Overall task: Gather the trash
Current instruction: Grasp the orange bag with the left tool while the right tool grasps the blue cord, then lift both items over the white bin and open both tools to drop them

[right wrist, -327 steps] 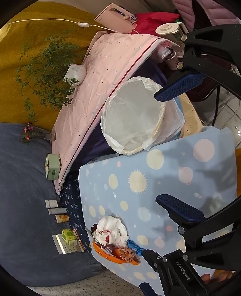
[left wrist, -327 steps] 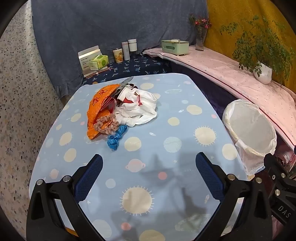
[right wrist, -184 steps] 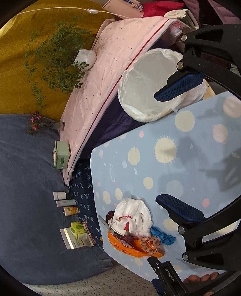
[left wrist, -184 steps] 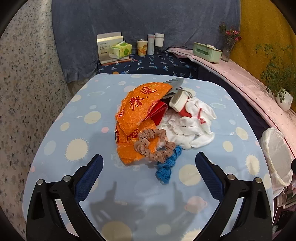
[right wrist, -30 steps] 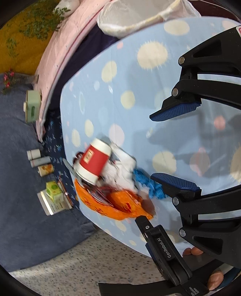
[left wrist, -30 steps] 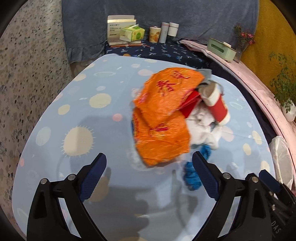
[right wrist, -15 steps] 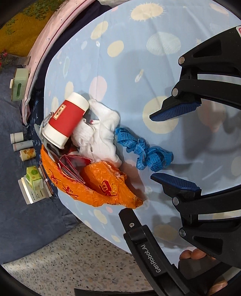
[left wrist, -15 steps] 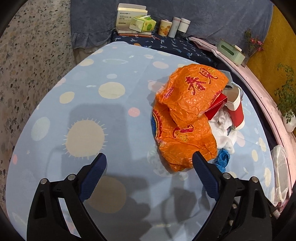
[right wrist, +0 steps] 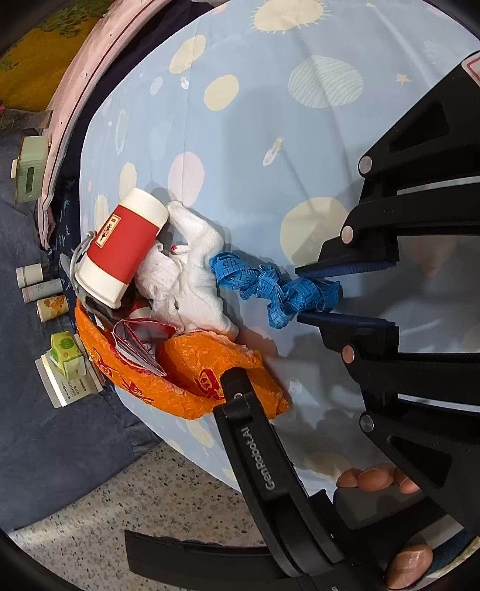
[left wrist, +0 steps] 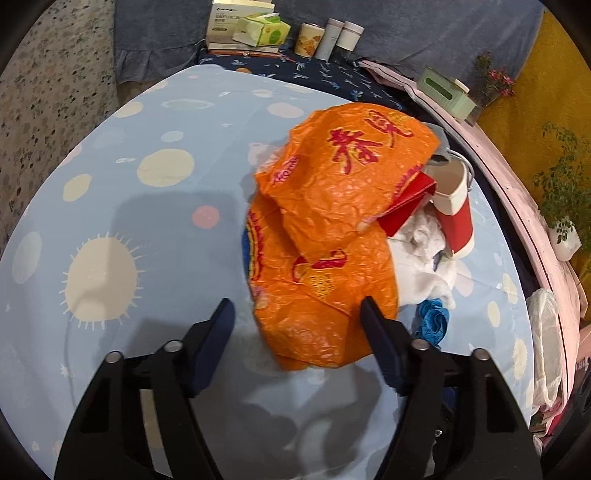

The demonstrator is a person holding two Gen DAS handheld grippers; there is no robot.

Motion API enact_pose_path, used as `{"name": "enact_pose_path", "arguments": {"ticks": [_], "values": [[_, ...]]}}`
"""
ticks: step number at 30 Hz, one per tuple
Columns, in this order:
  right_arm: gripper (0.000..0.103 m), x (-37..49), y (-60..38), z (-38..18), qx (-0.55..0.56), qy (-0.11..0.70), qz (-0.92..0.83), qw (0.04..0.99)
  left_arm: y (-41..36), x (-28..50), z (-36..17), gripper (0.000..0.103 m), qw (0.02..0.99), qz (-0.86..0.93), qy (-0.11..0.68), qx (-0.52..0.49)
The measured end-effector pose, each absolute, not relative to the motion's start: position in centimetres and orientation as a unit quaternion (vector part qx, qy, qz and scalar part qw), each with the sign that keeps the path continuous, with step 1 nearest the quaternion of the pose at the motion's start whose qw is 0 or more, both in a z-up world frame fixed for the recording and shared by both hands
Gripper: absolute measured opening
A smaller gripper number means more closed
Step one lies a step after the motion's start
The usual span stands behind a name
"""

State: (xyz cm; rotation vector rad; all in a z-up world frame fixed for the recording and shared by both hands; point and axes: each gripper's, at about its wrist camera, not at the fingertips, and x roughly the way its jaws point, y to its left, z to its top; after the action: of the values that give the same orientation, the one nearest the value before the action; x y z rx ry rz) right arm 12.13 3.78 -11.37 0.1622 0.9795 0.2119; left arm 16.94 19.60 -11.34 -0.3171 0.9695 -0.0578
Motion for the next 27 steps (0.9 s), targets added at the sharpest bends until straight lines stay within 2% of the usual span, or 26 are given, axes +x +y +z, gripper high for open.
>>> {"name": "enact_pose_path", "arguments": {"ticks": [4, 5, 7, 8, 9, 27], "values": [[0.015, 11.5, 3.0, -10.5, 0.079, 0.459, 0.096, 0.88, 18.8, 16.5, -11.2, 0.034, 0.873, -0.033, 0.464, -0.149], [0.015, 11.3, 2.7, -10.3, 0.081, 0.456, 0.095, 0.881, 18.6, 16.4, -11.2, 0.019, 0.872, -0.032, 0.465, -0.147], [0.015, 11.0, 2.0, -9.8, 0.086, 0.451, 0.091, 0.884, 18.3, 16.1, -11.3, 0.016, 0.869, -0.034, 0.47, -0.151], [0.014, 10.9, 1.7, -9.6, 0.089, 0.449, 0.089, 0.885, 18.2, 15.9, -11.2, 0.009, 0.87, -0.032, 0.468, -0.15], [0.014, 10.7, 1.2, -9.3, 0.093, 0.446, 0.086, 0.886, 18.1, 15.7, -11.0, 0.007, 0.871, -0.033, 0.467, -0.148], [0.012, 8.3, -4.9, -4.6, 0.139, 0.387, 0.051, 0.91, 13.6, 11.1, -6.0, 0.003, 0.887, -0.095, 0.431, -0.137]]}}
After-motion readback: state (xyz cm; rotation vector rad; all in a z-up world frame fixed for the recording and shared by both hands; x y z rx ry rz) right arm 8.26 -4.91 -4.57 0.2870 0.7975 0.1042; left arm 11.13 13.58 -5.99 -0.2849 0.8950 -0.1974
